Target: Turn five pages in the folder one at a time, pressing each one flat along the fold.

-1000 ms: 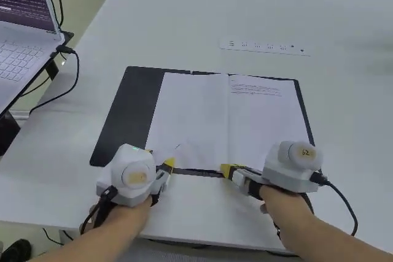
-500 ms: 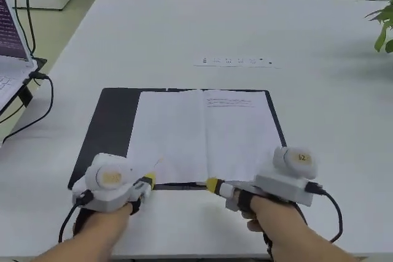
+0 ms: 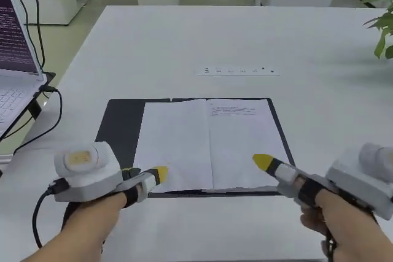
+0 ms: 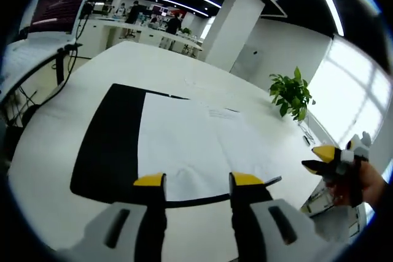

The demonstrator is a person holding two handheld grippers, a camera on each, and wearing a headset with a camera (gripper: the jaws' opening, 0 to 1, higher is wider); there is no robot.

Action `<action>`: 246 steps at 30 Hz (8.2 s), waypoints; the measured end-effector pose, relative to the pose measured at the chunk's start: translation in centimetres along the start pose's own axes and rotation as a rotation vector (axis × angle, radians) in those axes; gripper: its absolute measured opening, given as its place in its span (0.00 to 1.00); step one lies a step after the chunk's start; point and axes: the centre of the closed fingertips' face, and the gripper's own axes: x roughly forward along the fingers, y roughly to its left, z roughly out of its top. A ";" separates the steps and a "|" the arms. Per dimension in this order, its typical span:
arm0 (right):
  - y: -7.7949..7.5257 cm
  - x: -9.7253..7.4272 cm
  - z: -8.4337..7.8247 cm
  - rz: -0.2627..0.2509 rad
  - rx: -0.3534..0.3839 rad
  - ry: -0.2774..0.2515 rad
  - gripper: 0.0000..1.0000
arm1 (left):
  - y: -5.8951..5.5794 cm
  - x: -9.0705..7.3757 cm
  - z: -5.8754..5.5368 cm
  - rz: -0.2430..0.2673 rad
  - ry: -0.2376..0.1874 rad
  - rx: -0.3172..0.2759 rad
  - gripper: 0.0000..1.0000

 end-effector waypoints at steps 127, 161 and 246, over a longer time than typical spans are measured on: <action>-7.6 0.5 1.8 -0.163 -0.299 -0.015 0.93 | -14.8 19.8 -8.4 -0.180 0.009 0.608 0.26; -7.3 5.9 -3.0 -0.037 0.326 0.053 0.47 | -14.5 19.9 -8.0 -0.182 -0.001 0.575 0.06; 10.1 9.9 -4.0 0.247 -0.087 0.011 0.00 | -0.3 1.1 5.0 0.048 -0.211 0.462 0.31</action>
